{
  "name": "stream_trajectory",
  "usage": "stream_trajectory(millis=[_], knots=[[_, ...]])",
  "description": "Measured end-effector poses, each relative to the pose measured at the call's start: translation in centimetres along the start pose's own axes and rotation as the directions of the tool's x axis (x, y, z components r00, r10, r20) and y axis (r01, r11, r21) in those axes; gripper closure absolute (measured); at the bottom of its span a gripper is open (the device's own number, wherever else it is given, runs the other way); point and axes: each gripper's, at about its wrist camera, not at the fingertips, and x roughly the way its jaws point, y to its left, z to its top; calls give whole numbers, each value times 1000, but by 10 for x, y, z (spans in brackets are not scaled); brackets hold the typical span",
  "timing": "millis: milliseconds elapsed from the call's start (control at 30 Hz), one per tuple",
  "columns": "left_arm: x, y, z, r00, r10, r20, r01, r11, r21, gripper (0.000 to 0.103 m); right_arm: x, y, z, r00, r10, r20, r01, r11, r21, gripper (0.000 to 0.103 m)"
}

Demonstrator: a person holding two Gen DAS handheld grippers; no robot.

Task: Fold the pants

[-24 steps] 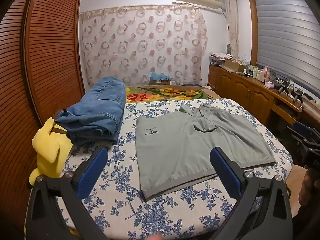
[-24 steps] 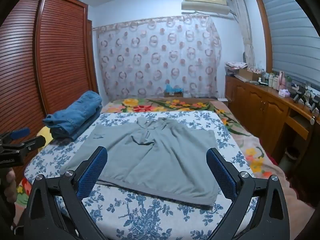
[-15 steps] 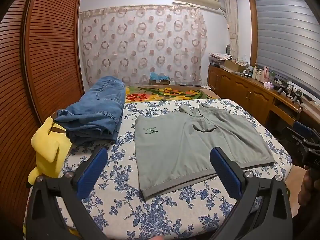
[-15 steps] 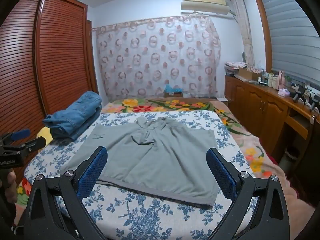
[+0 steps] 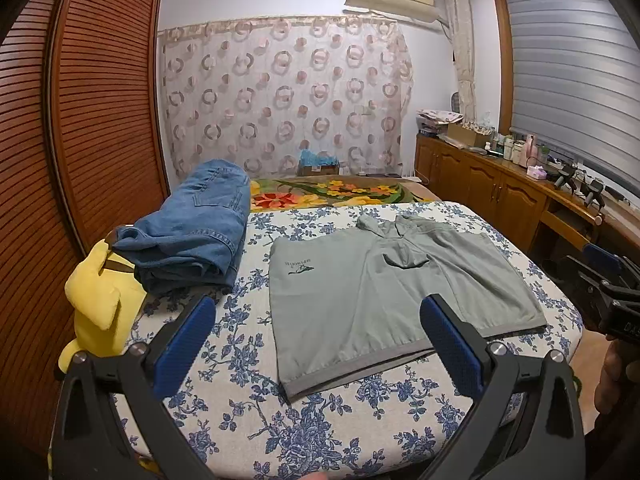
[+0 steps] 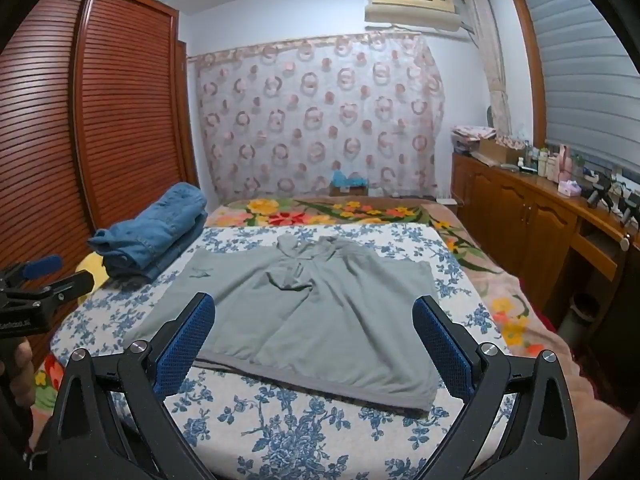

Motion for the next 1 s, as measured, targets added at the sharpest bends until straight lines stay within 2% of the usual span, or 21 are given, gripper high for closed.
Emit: stream_trajectory(millis=[1000], knots=[[-6,3,3,1000,8,21,-8,1000,2,0,0,0,0,1000,-1,3,1,1000,1,2]])
